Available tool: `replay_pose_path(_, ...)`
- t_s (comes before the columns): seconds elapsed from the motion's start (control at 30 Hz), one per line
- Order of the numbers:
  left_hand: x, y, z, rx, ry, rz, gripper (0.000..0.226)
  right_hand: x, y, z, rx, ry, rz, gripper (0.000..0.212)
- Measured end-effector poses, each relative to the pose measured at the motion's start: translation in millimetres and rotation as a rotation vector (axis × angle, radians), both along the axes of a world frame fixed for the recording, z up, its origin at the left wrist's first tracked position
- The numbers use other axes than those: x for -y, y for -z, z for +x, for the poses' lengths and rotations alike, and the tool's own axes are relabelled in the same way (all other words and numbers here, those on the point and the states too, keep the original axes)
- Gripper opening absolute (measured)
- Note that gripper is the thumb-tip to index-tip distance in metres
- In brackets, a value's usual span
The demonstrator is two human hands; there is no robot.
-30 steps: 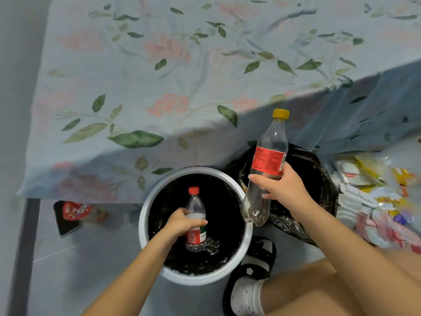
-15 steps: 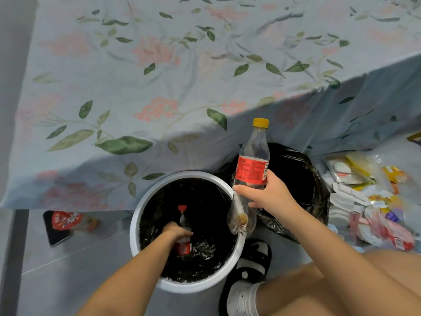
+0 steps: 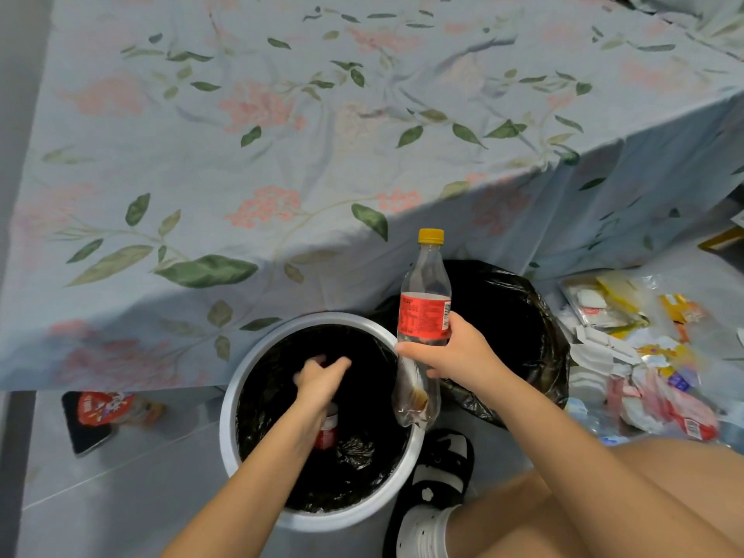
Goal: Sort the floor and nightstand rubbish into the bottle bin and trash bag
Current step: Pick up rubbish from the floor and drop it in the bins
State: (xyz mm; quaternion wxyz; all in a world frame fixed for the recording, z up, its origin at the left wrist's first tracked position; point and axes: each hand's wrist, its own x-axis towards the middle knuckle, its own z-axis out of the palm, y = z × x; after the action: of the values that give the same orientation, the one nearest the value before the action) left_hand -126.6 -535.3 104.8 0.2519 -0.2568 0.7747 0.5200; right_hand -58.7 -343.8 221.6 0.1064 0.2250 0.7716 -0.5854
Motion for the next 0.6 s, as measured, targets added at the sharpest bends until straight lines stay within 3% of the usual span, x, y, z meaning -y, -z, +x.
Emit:
replay_pose_path(0.13, -10, -77, 15, -0.351, -0.088, 0.41, 0.022, 7, -2, -1, -0.023, -0.066, -0.015, 0.047)
replay_pose_path(0.27, -13, -125, 11, -0.452, 0.202, 0.44, 0.058, 22, -8, 1, -0.009, -0.239, -0.046, 0.048)
replay_pose_path(0.37, -18, -129, 10, -0.422, 0.429, 0.279, 0.056, 33, -9, 2, -0.026, -0.322, -0.06, 0.048)
replay_pose_path(0.5, -7, -119, 11, -0.396, 0.419, 0.247, 0.07, 32, -4, 5, 0.047, -0.346, -0.066, 0.05)
replay_pose_path(0.6, 11, -104, 10, -0.378, 0.351, 0.207, 0.067, 24, 0, 6, 0.201, -0.317, -0.078, 0.063)
